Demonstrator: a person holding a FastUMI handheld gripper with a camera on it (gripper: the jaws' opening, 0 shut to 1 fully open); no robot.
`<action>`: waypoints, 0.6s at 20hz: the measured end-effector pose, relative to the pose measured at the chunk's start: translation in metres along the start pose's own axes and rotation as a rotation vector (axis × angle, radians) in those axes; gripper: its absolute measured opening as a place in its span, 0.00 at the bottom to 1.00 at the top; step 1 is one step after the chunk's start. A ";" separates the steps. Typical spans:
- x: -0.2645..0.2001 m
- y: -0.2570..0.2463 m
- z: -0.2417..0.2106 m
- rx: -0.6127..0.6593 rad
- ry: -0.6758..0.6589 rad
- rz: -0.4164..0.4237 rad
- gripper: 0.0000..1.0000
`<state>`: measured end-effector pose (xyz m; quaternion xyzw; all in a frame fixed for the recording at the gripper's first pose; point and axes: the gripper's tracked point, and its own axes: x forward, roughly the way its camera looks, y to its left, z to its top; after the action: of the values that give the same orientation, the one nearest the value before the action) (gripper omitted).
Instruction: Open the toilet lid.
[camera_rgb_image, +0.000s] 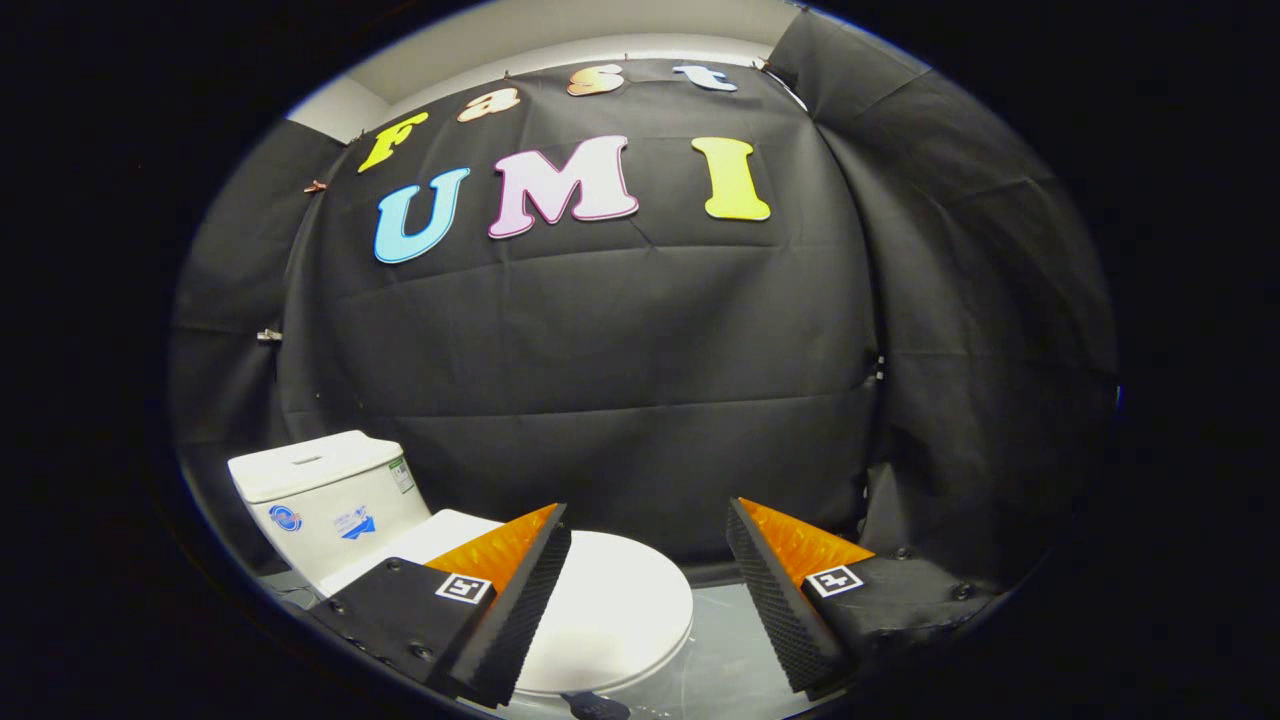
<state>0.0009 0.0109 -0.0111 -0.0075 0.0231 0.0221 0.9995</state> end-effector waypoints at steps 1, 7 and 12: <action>0.000 0.000 0.000 -0.002 0.001 0.001 0.98; 0.000 0.002 -0.003 -0.005 0.010 0.007 0.98; 0.000 0.004 -0.006 -0.002 0.019 0.014 0.98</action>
<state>0.0008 0.0143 -0.0169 -0.0088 0.0328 0.0288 0.9990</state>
